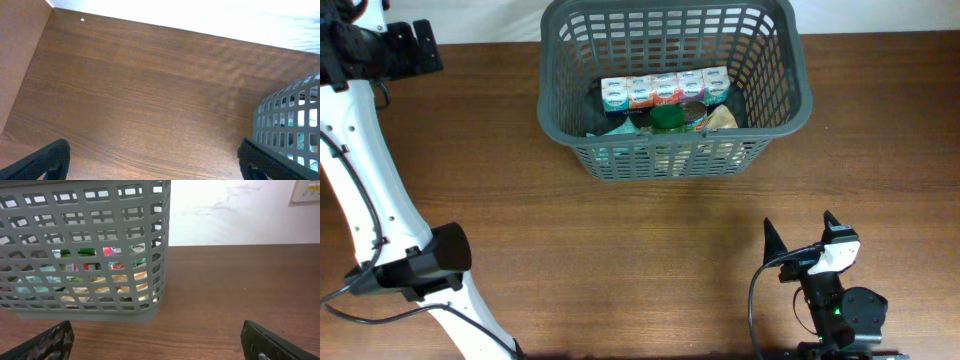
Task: Pack container
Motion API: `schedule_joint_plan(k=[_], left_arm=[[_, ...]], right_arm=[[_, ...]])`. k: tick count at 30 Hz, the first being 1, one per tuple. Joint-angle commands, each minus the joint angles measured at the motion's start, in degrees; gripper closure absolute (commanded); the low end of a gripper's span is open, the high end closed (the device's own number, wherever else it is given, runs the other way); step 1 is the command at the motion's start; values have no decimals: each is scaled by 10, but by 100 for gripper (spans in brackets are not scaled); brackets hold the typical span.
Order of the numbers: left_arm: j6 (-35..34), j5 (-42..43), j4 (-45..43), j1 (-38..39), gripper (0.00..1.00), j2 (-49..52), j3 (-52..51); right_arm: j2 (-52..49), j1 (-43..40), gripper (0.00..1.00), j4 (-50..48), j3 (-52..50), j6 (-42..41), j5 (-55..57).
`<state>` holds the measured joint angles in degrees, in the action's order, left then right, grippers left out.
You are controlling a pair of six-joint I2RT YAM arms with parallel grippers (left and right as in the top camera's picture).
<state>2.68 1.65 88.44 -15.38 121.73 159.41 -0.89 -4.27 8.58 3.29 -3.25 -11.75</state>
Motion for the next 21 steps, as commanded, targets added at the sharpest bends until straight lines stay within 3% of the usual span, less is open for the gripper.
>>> schedule_joint_plan(k=[1,5,10,19,21], left_arm=[[-5,0,0,15,1,-57,-25],[-5,0,-2,30,1,-177,-173],[-5,-4,-25,34,1,-393,-462],[-5,-4,-586,128,1,-857,-1099],[-5,-4,-663,129,1,-935,-1200]], right_arm=[[7,5,1,-2,-8,-4,-1],[7,5,1,-2,-8,-4,-1],[7,5,1,-2,-8,-4,-1],[7,5,1,-2,-8,-4,-1],[7,5,1,-2,-8,-4,-1]])
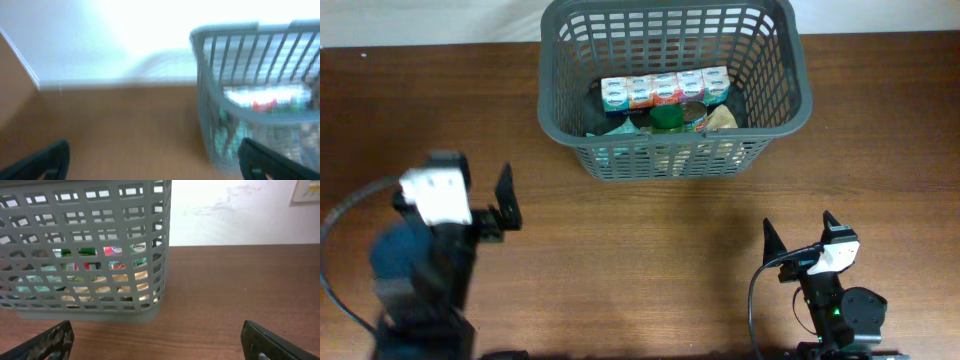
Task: Pack container
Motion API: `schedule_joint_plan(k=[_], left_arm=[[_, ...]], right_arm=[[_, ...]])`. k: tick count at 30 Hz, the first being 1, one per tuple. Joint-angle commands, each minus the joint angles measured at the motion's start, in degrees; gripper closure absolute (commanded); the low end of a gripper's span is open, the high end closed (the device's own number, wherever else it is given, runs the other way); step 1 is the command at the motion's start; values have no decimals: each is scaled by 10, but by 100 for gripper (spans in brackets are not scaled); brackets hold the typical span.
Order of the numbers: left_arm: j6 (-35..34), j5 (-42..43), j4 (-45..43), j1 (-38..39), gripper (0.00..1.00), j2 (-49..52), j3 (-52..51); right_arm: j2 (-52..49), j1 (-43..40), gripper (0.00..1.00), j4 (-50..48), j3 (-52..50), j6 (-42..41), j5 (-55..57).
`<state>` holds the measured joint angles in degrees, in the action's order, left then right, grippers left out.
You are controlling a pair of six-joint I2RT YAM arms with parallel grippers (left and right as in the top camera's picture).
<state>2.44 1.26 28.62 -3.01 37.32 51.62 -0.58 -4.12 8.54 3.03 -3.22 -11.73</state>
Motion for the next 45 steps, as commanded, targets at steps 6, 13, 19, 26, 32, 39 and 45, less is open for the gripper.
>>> schedule_joint_plan(k=[6,13,19,26,32,39,45], left_arm=[[-3,0,-212,6,1,-247,-345],[-3,-12,-287,6,1,-326,-464],[-3,-28,-324,6,1,-345,-511],[-3,-26,-259,6,1,-371,-511],[-3,-26,-239,6,1,-369,-511],[-3,-26,-239,6,1,-369,-511],[-3,-26,-239,6,1,-369,-511]], right_arm=[[4,3,1,-2,-5,-4,-1],[4,3,1,-2,-5,-4,-1],[4,3,1,-2,-5,-4,-1],[4,3,1,-2,-5,-4,-1],[4,3,1,-2,-5,-4,-1],[4,3,1,-2,-5,-4,-1],[4,3,1,-2,-5,-4,-1]])
